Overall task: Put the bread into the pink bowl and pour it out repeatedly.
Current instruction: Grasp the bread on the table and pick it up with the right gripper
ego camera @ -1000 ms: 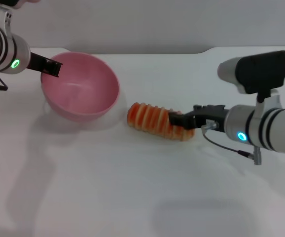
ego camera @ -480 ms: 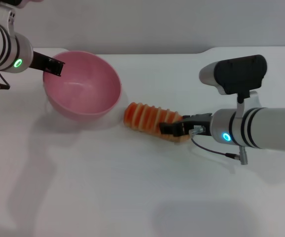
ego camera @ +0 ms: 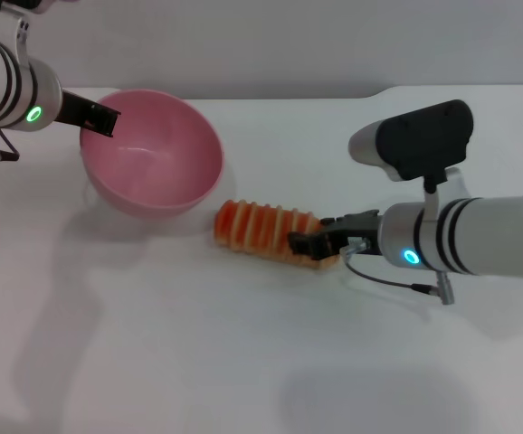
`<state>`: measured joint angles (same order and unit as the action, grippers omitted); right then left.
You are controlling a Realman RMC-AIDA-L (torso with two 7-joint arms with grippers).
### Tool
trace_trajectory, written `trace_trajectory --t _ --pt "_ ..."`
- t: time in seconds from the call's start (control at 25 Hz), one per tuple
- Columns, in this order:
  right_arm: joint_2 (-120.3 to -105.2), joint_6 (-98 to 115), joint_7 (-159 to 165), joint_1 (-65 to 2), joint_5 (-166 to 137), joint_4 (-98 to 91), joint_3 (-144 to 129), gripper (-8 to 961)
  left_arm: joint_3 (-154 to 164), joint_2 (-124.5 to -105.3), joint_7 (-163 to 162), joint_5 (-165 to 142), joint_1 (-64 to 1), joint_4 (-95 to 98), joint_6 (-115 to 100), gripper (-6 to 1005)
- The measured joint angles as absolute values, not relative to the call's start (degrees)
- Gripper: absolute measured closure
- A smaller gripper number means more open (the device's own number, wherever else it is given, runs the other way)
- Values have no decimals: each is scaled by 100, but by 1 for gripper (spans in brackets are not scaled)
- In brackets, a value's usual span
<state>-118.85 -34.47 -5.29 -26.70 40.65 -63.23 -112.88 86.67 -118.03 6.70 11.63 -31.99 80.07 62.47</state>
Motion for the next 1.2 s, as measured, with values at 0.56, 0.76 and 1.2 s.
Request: trace_trajectory --t 0.56,0.76,1.2 --pt "-11893 -3945 -531 -1295 2757 -8497 -9824 523 8695 -11794 703 946 -3137 8001 6162 952" --pt "-11907 -4455 -533 -1103 2444 -9665 -9487 605 8909 -11818 656 996 -3138 7936 6078 952" --pt "-11903 -4491 -495 -1276 2320 -9983 -9854 924 9390 -11850 602 1232 -3226 7774 5951 952"
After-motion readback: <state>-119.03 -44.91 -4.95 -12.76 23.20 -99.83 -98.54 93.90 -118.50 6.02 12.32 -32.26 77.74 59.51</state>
